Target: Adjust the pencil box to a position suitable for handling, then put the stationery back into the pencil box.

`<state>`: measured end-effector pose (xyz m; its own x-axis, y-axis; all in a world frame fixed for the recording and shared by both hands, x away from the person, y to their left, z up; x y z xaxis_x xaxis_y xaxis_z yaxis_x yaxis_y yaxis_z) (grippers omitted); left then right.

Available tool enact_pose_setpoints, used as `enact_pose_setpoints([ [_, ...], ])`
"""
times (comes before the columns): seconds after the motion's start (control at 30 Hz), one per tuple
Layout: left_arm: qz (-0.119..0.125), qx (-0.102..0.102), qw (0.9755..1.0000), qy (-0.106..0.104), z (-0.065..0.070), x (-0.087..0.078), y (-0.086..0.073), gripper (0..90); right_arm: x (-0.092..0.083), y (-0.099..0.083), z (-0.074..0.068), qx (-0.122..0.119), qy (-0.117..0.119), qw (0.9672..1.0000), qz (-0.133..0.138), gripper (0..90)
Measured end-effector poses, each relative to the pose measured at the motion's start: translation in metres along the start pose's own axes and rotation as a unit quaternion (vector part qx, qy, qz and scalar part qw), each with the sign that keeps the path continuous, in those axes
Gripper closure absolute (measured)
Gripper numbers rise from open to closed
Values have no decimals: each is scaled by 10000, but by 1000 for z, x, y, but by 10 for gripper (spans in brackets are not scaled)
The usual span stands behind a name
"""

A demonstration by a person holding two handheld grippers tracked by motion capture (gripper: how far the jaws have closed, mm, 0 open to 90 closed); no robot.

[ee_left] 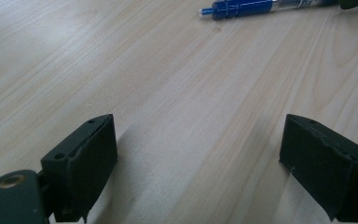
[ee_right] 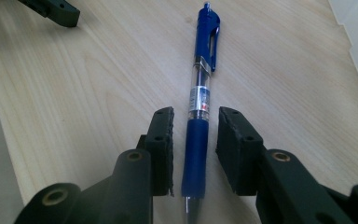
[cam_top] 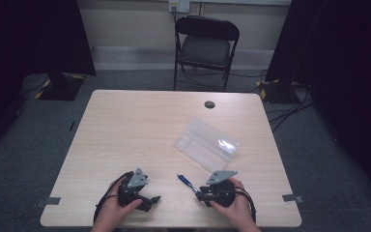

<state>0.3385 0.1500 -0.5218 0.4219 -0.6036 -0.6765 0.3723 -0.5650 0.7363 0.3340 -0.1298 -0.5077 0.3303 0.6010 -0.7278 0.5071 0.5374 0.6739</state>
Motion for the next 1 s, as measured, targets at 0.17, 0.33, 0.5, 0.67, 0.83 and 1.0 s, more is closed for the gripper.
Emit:
enact_pose_setpoints([
  [0.17, -1, 2, 10000, -1, 0, 0, 0, 106, 0, -1, -4, -26, -76, 10000, 10, 695],
  [0.33, -3, 3, 10000, 8, 0, 0, 0, 106, -1, -4, -5, -118, -172, 9997, 88, 752],
  [0.5, -4, 4, 10000, 13, 0, 0, 0, 106, -2, -5, -3, -15, -169, 9998, 93, 793],
  [0.67, -4, 4, 10000, 13, 0, 0, 0, 106, -2, -5, -3, 8, -173, 9998, 77, 799],
  [0.83, -5, 5, 10000, 13, 0, 0, 0, 106, -2, -3, -3, -20, -163, 9999, 36, 801],
  [1.0, -4, 4, 10000, 14, 0, 0, 0, 106, -5, -4, 4, 4, -204, 9998, 49, 801],
])
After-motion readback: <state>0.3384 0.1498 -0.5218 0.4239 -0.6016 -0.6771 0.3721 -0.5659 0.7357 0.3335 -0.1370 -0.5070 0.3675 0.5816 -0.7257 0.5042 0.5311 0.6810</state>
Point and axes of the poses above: each handheld gripper's, and its own axes: x roughly forward along the jaws, y roughly out of its top, z roughly to its right, the point moved 3 cm from there along x, roughly forward along the jaws, and after that the axes turned 2 degrees about x, right-handed, at the moved point
